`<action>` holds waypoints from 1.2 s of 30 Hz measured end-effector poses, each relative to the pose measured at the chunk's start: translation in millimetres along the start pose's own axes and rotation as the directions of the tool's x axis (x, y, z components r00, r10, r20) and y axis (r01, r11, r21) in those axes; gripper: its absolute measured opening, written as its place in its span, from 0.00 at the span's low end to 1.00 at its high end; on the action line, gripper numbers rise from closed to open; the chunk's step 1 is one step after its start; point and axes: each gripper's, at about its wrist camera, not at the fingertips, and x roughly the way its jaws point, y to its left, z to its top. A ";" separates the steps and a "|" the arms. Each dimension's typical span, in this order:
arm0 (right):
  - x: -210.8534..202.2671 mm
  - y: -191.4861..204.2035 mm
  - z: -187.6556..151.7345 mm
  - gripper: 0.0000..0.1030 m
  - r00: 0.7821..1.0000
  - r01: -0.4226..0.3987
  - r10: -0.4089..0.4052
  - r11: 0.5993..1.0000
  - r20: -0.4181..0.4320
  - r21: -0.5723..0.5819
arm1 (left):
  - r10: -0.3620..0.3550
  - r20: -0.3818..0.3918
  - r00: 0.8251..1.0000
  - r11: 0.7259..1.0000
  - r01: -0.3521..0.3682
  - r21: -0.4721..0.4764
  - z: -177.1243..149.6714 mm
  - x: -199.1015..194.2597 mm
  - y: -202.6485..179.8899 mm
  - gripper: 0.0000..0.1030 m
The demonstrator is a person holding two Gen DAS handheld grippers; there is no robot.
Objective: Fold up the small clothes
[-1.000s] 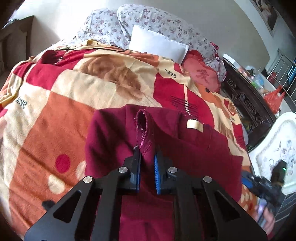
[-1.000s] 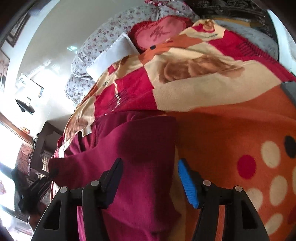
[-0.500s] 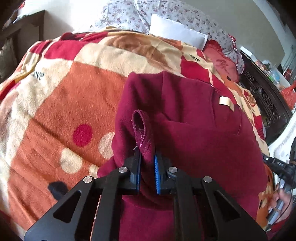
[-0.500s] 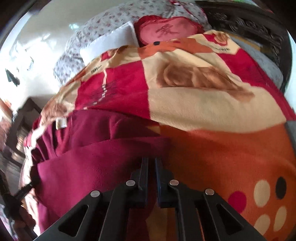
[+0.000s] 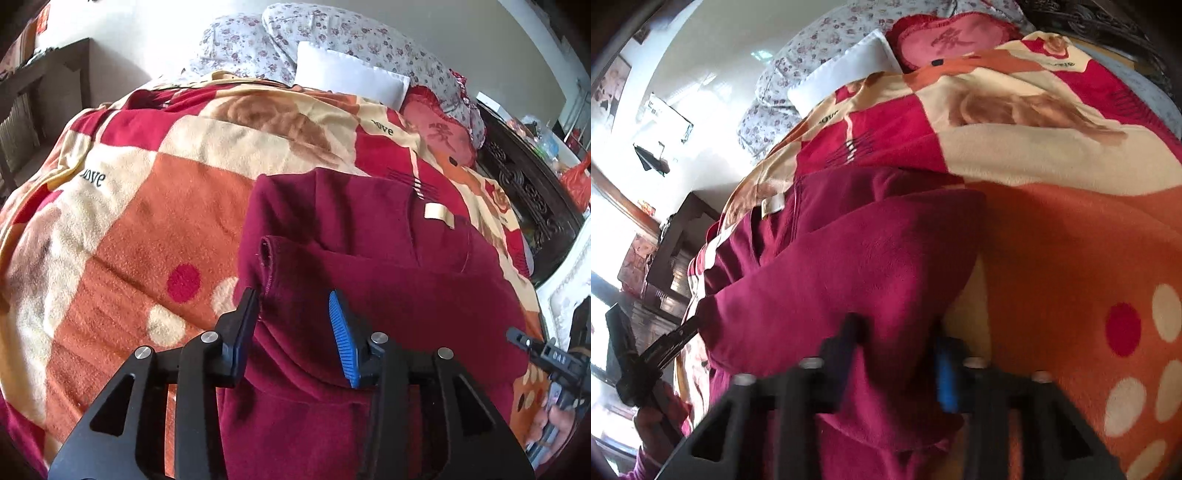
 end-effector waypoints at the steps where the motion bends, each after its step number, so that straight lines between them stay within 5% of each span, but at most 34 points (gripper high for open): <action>1: -4.8 -0.2 1.9 0.13 1.000 0.008 -0.008 1.000 0.019 -0.009 | 0.001 0.005 1.000 1.000 -0.001 0.011 0.1 -1.8 -2.2 0.38; 4: -21.1 -1.4 4.0 0.09 0.994 0.088 -0.085 0.995 0.067 -0.044 | 0.004 0.026 1.000 0.999 -0.005 0.037 0.0 -3.4 -6.9 0.38; 9: 1.3 -17.0 -3.7 0.08 0.985 0.172 -0.173 0.984 0.000 -0.040 | 0.061 -0.036 0.998 0.997 -0.059 0.057 -7.0 27.5 -7.1 0.38; 14: -26.5 -15.6 -0.5 0.12 0.988 0.149 -0.151 0.988 0.045 0.043 | 0.064 -0.016 0.998 0.996 -0.063 0.070 -7.4 21.0 -5.8 0.38; 22: -29.0 25.8 8.5 0.12 0.983 0.160 -0.151 0.983 0.100 -0.087 | 0.073 -0.015 0.997 0.996 -0.072 0.050 -5.0 28.1 -4.7 0.38; 24: -25.3 27.8 13.7 0.12 0.973 0.209 -0.197 0.972 0.119 -0.104 | 0.083 -0.011 0.997 0.995 -0.082 0.054 -5.9 30.7 -5.1 0.38; 27: -36.5 16.3 23.1 0.12 0.922 0.354 -0.347 0.935 0.172 -0.011 | 0.093 -0.021 0.995 0.994 -0.092 0.056 -6.2 35.0 -5.6 0.38; 31: -43.3 12.2 25.2 0.12 0.974 0.156 -0.154 0.988 0.164 0.005 | 0.101 -0.019 0.995 0.993 -0.100 0.066 -7.1 40.3 -7.8 0.40; 36: -2.1 32.2 19.6 0.12 0.982 0.182 -0.174 0.975 0.073 -0.128 | 0.117 -0.014 0.993 0.991 -0.115 0.066 -6.8 45.4 -9.4 0.42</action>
